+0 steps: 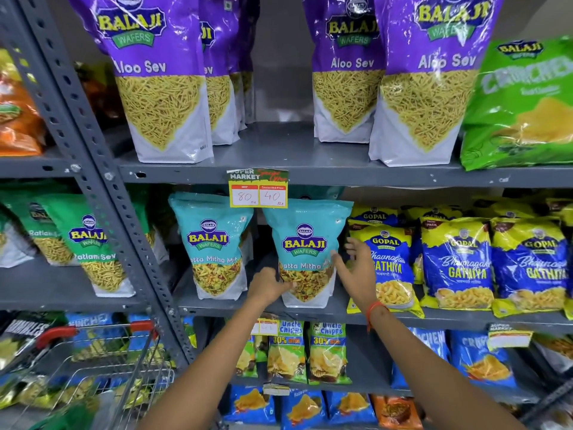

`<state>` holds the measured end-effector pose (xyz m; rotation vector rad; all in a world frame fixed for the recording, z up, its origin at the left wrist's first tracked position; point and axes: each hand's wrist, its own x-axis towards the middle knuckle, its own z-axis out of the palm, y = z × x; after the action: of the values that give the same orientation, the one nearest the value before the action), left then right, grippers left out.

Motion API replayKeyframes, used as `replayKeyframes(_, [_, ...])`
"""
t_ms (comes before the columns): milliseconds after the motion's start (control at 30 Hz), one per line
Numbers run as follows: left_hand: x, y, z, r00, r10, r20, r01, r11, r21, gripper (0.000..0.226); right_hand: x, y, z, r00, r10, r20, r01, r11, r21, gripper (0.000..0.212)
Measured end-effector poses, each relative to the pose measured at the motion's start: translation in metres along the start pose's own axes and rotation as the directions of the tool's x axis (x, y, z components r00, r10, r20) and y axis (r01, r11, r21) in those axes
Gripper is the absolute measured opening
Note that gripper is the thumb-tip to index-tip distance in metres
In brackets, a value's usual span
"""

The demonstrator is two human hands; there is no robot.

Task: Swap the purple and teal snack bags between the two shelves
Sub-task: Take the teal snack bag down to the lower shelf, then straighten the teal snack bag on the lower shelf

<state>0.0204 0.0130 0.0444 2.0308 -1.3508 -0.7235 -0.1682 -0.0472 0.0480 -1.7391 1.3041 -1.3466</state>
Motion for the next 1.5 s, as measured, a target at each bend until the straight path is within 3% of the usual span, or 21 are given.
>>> replayKeyframes(100, [-0.020,0.040,-0.024,0.991,0.130,-0.018,-0.125,0.977,0.172,0.039,0.000,-0.042,-0.018,0.991,-0.122,-0.058,0.124,0.991,0.047,0.015])
replayKeyframes(200, [-0.040,0.089,-0.055,0.952,0.296,0.076,-0.305,0.921,0.241,0.043,0.006,-0.093,-0.037,0.972,-0.213,-0.095,0.226,0.960,0.164,0.007])
replayKeyframes(300, [-0.064,0.140,-0.090,0.868,0.490,0.085,-0.496,0.864,0.088,0.038,0.015,-0.150,-0.063,0.929,-0.298,-0.217,0.350,0.899,0.264,0.006])
replayKeyframes(400, [-0.083,0.183,-0.115,0.743,0.663,-0.092,-0.667,0.745,-0.016,0.026,0.027,-0.191,-0.090,0.865,-0.373,-0.336,0.474,0.826,0.304,0.005])
replayKeyframes(500, [-0.079,0.219,-0.124,0.590,0.738,-0.327,-0.765,0.640,0.063,0.039,0.046,-0.215,-0.114,0.743,-0.479,-0.468,0.597,0.791,0.138,0.004])
replayKeyframes(567, [-0.071,0.241,-0.122,0.512,0.780,-0.360,-0.786,0.595,0.170,0.053,0.064,-0.220,-0.124,0.680,-0.530,-0.506,0.612,0.791,-0.005,0.014])
replayKeyframes(600, [-0.066,0.250,-0.119,0.508,0.787,-0.350,-0.788,0.589,0.182,0.057,0.074,-0.219,-0.127,0.670,-0.544,-0.505,0.594,0.801,-0.074,0.021])
replayKeyframes(733, [-0.037,0.275,-0.098,0.594,0.746,-0.300,-0.740,0.654,0.160,0.080,0.101,-0.201,-0.132,0.737,-0.522,-0.429,0.445,0.853,-0.274,0.056])
replayKeyframes(867, [-0.014,0.285,-0.081,0.740,0.637,-0.216,-0.665,0.742,-0.088,0.083,0.110,-0.187,-0.138,0.842,-0.358,-0.404,0.311,0.933,-0.178,0.071])
replayKeyframes(933, [-0.006,0.285,-0.076,0.765,0.613,-0.198,-0.644,0.740,-0.194,0.070,0.112,-0.181,-0.143,0.882,-0.256,-0.395,0.237,0.967,-0.098,0.075])
replayKeyframes(1033, [-0.002,0.283,-0.072,0.771,0.602,-0.207,-0.635,0.706,-0.312,0.027,0.113,-0.173,-0.146,0.929,-0.137,-0.344,0.160,0.986,0.040,0.088])
replayKeyframes(1100, [-0.003,0.280,-0.072,0.770,0.607,-0.196,-0.635,0.700,-0.326,0.024,0.114,-0.168,-0.145,0.933,-0.108,-0.343,0.152,0.983,0.102,0.093])
replayKeyframes(1200, [-0.001,0.275,-0.076,0.786,0.596,-0.165,-0.609,0.698,-0.378,0.038,0.111,-0.169,-0.142,0.924,-0.105,-0.369,0.162,0.979,0.126,0.081])
replayKeyframes(1333, [0.004,0.259,-0.095,0.808,0.581,-0.096,-0.548,0.682,-0.484,0.029,0.100,-0.180,-0.133,0.929,-0.159,-0.335,0.230,0.956,0.184,0.047])
replayKeyframes(1500, [0.018,0.230,-0.126,0.853,0.515,-0.082,-0.448,0.644,-0.619,0.027,0.099,-0.182,-0.110,0.938,-0.246,-0.244,0.284,0.949,0.137,0.050])
